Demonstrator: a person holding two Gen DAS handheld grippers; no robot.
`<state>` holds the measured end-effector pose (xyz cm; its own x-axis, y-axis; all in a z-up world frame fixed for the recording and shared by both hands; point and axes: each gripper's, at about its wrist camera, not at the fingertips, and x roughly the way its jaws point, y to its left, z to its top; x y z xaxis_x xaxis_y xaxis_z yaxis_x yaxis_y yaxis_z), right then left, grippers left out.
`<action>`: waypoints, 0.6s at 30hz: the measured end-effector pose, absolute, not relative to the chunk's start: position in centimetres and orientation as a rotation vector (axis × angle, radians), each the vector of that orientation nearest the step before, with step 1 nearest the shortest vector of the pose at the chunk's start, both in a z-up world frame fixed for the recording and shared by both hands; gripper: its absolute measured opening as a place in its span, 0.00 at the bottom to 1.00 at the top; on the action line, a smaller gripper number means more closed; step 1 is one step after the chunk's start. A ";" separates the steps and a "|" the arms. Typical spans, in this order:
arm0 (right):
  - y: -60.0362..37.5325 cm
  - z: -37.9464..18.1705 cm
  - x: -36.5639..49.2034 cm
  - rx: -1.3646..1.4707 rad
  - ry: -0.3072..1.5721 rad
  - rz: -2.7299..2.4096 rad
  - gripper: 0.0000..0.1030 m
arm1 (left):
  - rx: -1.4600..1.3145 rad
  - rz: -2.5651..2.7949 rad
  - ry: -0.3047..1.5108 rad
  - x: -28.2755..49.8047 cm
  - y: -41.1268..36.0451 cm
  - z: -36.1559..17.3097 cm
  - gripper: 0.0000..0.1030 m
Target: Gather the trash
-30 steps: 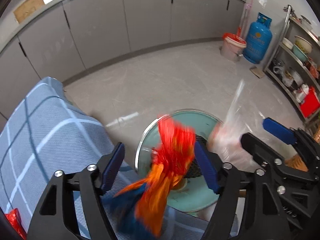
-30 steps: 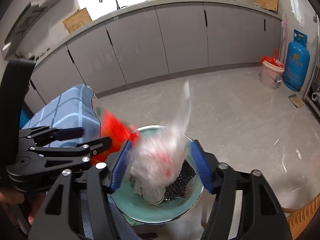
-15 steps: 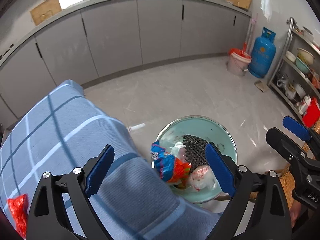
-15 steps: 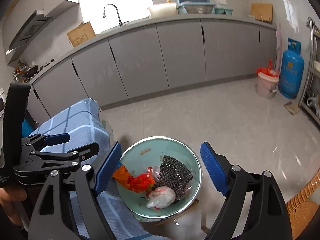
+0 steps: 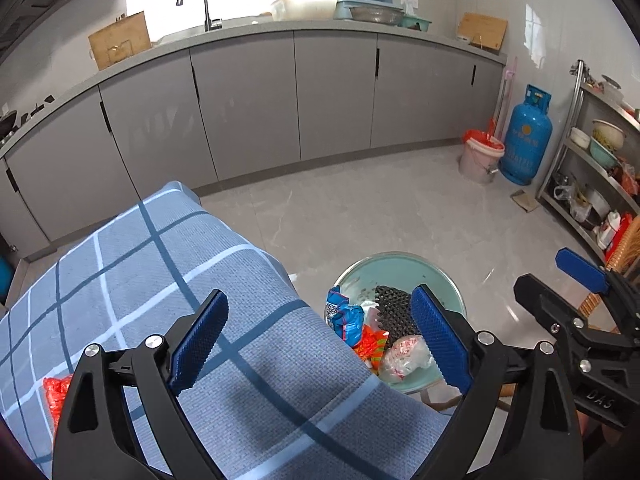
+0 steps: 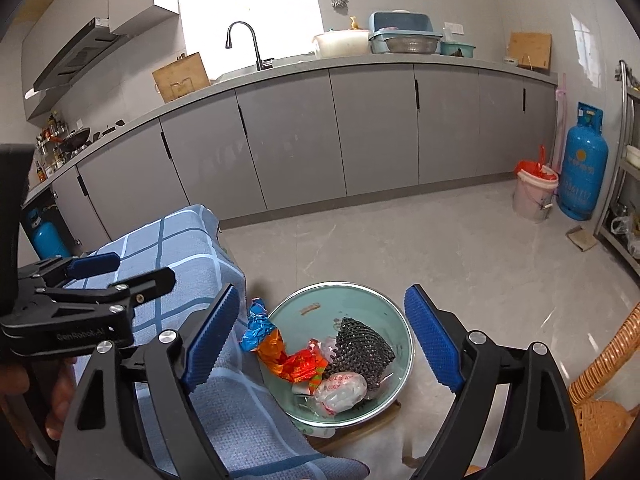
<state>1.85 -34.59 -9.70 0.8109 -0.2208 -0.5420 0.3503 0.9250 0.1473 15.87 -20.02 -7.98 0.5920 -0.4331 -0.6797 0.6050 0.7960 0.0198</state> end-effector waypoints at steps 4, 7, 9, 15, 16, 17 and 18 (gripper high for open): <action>-34.0 -9.3 1.7 0.235 0.544 -0.307 0.82 | 0.252 -0.613 0.697 15.6 -19.3 -7.4 0.89; -33.9 -9.0 1.6 0.229 0.541 -0.309 0.82 | 0.244 -0.611 0.691 15.5 -19.0 -7.0 0.89; -33.9 -8.8 1.5 0.227 0.541 -0.313 0.83 | 0.241 -0.612 0.684 15.5 -18.9 -6.7 0.89; -33.9 -8.8 1.4 0.222 0.540 -0.320 0.86 | 0.248 -0.613 0.665 15.2 -18.7 -6.4 0.92; -33.8 -8.8 1.3 0.220 0.542 -0.320 0.86 | 0.250 -0.613 0.665 15.2 -18.7 -6.4 0.92; -33.8 -8.8 1.3 0.220 0.542 -0.319 0.86 | 0.251 -0.613 0.665 15.2 -18.7 -6.4 0.92; -33.8 -8.8 1.3 0.221 0.543 -0.318 0.86 | 0.253 -0.613 0.664 15.2 -18.7 -6.5 0.92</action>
